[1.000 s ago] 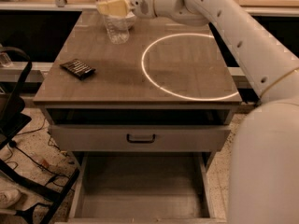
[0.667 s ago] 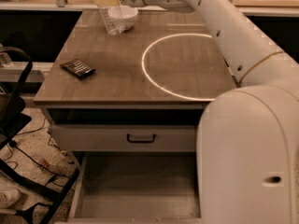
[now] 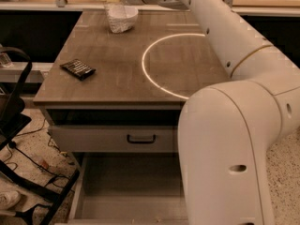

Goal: Place water bottle into white bowl

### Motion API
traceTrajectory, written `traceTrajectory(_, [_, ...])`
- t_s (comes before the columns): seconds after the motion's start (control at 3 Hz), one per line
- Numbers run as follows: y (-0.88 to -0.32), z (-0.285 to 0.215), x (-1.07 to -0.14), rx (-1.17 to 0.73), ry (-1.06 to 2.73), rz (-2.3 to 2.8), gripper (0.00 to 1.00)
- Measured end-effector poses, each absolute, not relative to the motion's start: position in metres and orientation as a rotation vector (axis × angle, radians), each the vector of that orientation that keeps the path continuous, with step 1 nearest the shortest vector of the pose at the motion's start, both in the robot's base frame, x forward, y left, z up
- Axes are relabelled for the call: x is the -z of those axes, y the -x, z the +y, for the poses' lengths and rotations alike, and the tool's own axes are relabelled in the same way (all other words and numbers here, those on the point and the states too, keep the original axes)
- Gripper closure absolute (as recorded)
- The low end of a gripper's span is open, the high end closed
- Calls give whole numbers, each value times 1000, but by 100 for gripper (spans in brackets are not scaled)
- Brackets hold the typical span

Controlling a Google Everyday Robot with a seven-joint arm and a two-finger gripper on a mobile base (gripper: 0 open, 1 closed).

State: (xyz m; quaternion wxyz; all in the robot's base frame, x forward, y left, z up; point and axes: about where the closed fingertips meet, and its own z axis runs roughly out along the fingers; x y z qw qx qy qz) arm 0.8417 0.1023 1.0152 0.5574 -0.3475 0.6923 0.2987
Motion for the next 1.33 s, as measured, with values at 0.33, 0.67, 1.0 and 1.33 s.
traceTrajectory(0.33, [-869, 103, -1017, -667, 765, 1613, 100])
traceTrajectory(0.67, [-906, 95, -1023, -588, 681, 1594, 100])
traceTrajectory(1.0, [-940, 82, -1022, -503, 593, 1588, 100])
traceTrajectory(1.33, [-971, 63, -1012, -428, 497, 1579, 100])
